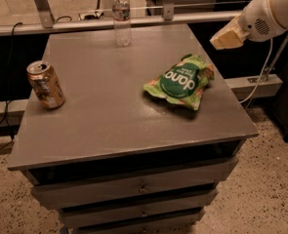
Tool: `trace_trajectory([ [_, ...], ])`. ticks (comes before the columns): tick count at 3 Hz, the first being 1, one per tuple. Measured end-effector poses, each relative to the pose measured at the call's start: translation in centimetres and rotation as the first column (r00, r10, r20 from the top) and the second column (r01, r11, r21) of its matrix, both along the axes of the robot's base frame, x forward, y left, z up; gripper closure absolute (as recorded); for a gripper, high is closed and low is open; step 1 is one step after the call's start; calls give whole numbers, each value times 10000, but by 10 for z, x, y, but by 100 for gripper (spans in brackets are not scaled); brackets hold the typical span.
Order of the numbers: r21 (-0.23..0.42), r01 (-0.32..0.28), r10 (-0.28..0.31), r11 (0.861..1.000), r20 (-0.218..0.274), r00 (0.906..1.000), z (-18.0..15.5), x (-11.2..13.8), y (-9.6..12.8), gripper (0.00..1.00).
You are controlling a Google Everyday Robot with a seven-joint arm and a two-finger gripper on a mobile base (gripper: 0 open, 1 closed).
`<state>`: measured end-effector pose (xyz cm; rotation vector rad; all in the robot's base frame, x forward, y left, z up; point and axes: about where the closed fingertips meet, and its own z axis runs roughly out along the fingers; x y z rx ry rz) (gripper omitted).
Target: Pick green rice chip bag
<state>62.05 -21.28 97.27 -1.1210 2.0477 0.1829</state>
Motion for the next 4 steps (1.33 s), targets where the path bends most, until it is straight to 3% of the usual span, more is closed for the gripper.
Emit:
trace_trajectory([
  [1,0,-27,27,10000,-22,10000,-1,0,2,84],
  [4,960,-494,566,9942,-734,9957,-61,-6,11,14],
])
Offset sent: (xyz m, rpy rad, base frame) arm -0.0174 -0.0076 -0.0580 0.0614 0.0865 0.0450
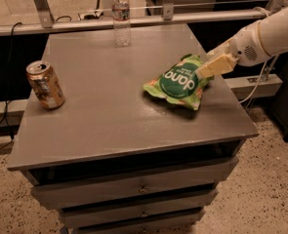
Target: Pick green rice chip bag
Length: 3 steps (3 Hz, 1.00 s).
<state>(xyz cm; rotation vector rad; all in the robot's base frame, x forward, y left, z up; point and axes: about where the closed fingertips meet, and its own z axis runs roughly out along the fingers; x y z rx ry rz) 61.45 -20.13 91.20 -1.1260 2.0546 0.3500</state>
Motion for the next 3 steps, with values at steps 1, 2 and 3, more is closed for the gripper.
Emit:
trace_trajectory([
  [1,228,-84,88,9997,-204,9998,-11,2,7,0],
  [2,656,-148,178,9977,-462,9988,-22,4,13,0],
  [3,1148,-130,224,9933,-808,9965,-36,8,16,0],
])
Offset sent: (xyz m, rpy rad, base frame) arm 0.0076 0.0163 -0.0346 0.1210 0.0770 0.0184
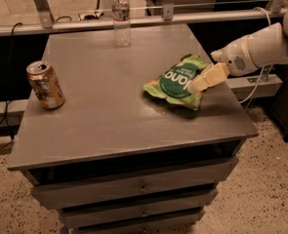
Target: Pick green rice chip bag
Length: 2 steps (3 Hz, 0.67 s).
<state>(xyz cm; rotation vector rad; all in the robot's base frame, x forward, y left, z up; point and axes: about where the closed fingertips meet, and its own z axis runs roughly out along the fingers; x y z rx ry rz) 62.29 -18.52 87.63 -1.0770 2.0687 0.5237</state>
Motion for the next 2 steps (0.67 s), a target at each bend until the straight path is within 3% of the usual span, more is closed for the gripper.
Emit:
trace_trajectory([
  [2,348,-121,134,9993,-371,9992,-16,0,11,41],
])
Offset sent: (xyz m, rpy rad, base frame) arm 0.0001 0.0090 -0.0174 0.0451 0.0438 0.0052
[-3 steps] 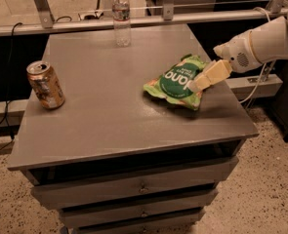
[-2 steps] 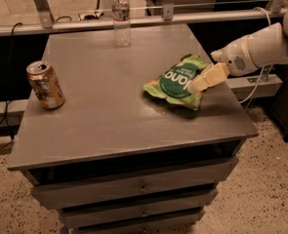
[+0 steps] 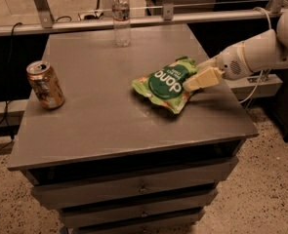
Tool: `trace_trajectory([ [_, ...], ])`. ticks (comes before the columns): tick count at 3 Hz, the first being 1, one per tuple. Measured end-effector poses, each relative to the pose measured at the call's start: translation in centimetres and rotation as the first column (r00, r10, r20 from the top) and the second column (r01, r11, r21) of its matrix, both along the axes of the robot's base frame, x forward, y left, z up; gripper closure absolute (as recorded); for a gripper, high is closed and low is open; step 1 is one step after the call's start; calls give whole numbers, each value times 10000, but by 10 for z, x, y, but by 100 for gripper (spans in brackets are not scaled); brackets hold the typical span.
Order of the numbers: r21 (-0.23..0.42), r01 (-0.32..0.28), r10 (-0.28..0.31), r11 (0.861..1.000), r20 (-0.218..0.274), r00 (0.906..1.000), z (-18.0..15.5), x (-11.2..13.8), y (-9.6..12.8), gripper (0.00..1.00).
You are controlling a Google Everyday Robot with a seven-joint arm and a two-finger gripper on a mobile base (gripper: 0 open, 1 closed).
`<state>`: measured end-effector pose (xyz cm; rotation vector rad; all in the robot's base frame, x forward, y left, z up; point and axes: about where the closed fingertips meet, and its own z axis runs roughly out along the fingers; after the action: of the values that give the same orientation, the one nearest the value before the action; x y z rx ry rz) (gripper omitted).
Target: Pick green rice chip bag
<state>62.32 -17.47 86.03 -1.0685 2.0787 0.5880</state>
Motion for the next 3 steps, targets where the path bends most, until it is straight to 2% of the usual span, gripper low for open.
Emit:
trace_trajectory([
  [1,-77,-20,22,10000,152,9999,5,0,0,65],
  [2,-45,-70,72,10000,537,9985,22,-4,2,88],
  [3,91,13,-22,10000,951,9955,43,-9,4,100],
])
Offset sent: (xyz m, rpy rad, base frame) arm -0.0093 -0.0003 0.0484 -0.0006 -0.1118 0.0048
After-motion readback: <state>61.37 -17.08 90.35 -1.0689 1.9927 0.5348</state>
